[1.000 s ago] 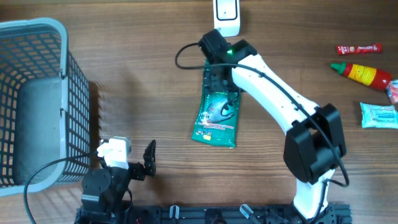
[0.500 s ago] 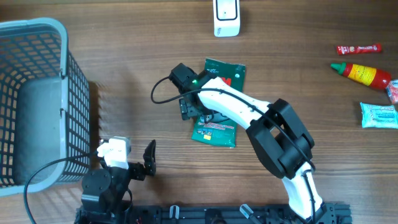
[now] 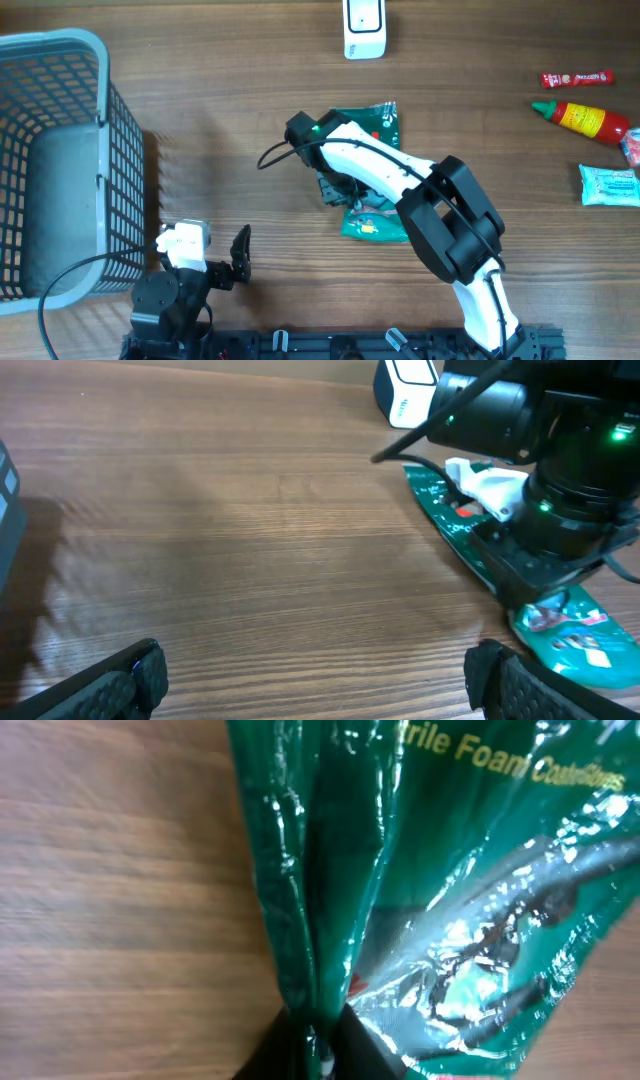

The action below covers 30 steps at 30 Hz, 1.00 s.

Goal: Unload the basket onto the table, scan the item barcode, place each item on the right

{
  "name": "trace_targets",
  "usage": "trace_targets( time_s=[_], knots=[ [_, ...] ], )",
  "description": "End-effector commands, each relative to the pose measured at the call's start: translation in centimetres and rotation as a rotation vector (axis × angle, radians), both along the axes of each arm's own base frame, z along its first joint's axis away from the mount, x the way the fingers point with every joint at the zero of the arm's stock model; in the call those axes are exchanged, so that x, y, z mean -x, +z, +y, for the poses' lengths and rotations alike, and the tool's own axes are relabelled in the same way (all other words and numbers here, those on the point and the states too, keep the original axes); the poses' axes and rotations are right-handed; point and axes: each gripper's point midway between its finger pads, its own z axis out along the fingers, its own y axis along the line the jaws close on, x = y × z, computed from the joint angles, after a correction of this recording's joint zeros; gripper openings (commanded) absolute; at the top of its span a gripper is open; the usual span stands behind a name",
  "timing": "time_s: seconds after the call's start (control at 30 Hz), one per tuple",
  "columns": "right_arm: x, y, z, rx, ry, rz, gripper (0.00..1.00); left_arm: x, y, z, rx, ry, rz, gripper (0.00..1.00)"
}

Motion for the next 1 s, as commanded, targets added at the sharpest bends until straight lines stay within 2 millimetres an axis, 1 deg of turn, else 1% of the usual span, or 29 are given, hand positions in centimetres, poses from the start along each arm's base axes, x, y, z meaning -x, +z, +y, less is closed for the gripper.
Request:
trace_targets(
  time_s=[0.0, 0.03, 0.07, 0.13, 0.17, 0.23, 0.3, 0.33, 0.4, 0.47, 0.53, 0.63, 0.7, 0.73, 0.77, 0.83, 0.87, 0.9, 0.93, 0.97],
  knots=[
    [-1.5, 4.5, 0.8, -0.07, 0.03, -0.108, 0.73, 0.0, 0.2, -0.3, -0.01, -0.024, -0.015, 1.0],
    [-1.6, 5.6, 1.0, -0.09, 0.026, -0.132, 0.92, 0.0, 0.2, -0.3, -0.01, -0.024, -0.014, 1.0],
    [-1.7, 5.8, 1.0, -0.096, 0.026, -0.139, 1.0, 0.0, 0.2, -0.3, -0.01, -0.024, -0.015, 1.0],
    [-2.1, 6.0, 1.4, -0.115, 0.026, -0.164, 1.0, 0.0, 0.2, -0.3, -0.01, -0.024, -0.015, 1.0],
    [-2.7, 4.5, 0.2, -0.057, -0.046, -0.226, 1.0, 0.0, 0.2, -0.3, -0.01, -0.024, -0.014, 1.0],
    [-2.6, 2.2, -0.4, -0.054, -0.049, -0.219, 1.0, 0.0, 0.2, -0.3, -0.01, -0.024, -0.014, 1.0],
    [-2.2, 0.1, -2.0, -0.03, -0.076, -0.194, 1.0, 0.0, 0.2, -0.3, -0.01, -0.024, -0.015, 1.0],
    [-2.3, -0.3, -2.7, -0.023, -0.088, -0.194, 1.0, 0.0, 0.2, -0.3, -0.01, -0.024, -0.015, 1.0],
    [-2.9, -0.3, -3.6, -0.017, -0.114, -0.2, 1.0, 0.0, 0.2, -0.3, -0.01, -0.024, -0.015, 1.0],
    [-3.4, -0.5, -3.9, -0.033, -0.127, -0.199, 1.0, 0.0, 0.2, -0.3, -0.01, -0.024, -0.014, 1.0],
    [-3.3, -1.7, -3.7, -0.077, -0.113, -0.154, 1.0, 0.0, 0.2, -0.3, -0.01, -0.024, -0.015, 1.0],
    [-1.9, -4.4, -4.5, -0.054, -0.133, -0.073, 0.99, 0.0, 0.2, -0.3, -0.01, -0.024, -0.015, 1.0],
    [-0.3, -6.3, -5.3, -0.006, -0.131, 0.003, 0.89, 0.0, 0.2, -0.3, -0.01, -0.024, -0.015, 1.0],
    [0.8, -7.2, -5.9, 0.028, -0.13, 0.053, 0.78, 0.0, 0.2, -0.3, -0.01, -0.024, -0.014, 1.0],
    [1.7, -7.7, -6.4, 0.054, -0.134, 0.092, 0.6, 0.0, 0.2, -0.3, -0.01, -0.024, -0.014, 1.0],
    [3.1, -8.4, -6.3, 0.045, -0.146, 0.161, 0.32, 0.0, 0.2, -0.3, -0.01, -0.024, -0.015, 1.0],
    [3.6, -8.6, -5.5, -0.002, -0.132, 0.198, 0.16, 0.0, 0.2, -0.3, -0.01, -0.024, -0.015, 1.0],
    [3.9, -8.7, -3.9, -0.097, -0.097, 0.241, 0.04, 0.0, 0.2, -0.3, -0.01, -0.024, -0.014, 1.0],
    [4.0, -8.3, -1.7, -0.229, -0.028, 0.288, 0.05, 0.0, 0.2, -0.3, -0.01, -0.024, -0.015, 1.0],
    [3.8, -7.4, -0.2, -0.327, 0.036, 0.319, 0.04, 0.0, 0.2, -0.3, -0.01, -0.024, -0.014, 1.0]
  ],
)
